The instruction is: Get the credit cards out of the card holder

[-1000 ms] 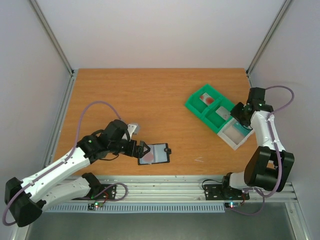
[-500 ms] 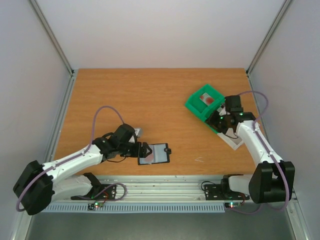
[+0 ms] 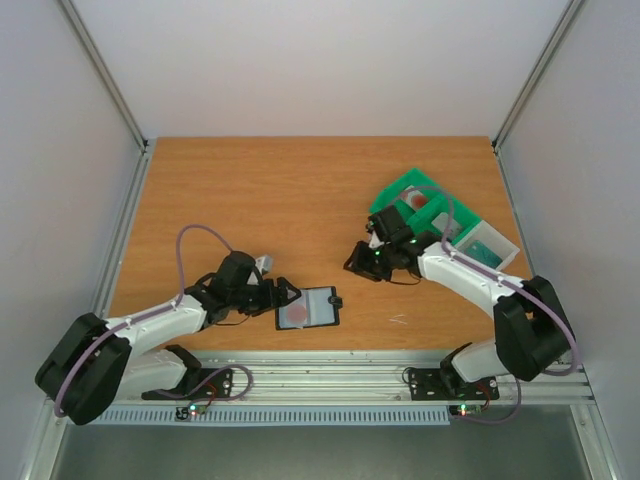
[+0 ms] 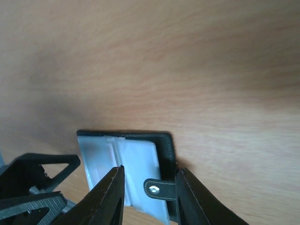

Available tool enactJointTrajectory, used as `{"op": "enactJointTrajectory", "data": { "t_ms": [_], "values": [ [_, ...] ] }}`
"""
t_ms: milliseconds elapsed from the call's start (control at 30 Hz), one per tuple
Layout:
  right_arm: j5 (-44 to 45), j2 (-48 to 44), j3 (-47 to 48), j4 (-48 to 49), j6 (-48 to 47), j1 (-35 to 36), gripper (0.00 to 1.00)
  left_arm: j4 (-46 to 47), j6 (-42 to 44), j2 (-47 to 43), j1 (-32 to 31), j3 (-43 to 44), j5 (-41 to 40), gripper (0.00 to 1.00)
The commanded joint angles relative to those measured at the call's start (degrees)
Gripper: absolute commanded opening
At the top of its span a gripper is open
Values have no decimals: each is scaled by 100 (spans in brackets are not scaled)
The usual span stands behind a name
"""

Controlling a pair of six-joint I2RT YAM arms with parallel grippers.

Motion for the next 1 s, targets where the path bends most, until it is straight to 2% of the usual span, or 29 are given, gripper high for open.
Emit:
{"op": "enactJointTrajectory", "data": {
  "t_ms": [0, 133, 400, 800, 967],
  "values": [
    [22, 283, 22, 504, 398, 525, 32, 864, -298, -55, 69, -203, 125, 86],
    [125, 622, 58, 764, 536, 1059, 31, 1143, -554, -72, 88, -412, 167, 92],
    [21, 1270, 151, 1294, 834, 1626, 29, 1341, -876, -342, 127, -736, 173, 95],
    [-317, 1836, 316, 1600, 914, 1796, 24, 1316, -1218, -1180, 141, -841, 209, 98],
    [-415, 1942, 242, 1753, 980, 1820, 23, 1368, -1156, -1239, 141, -817, 253, 99]
  ]
}}
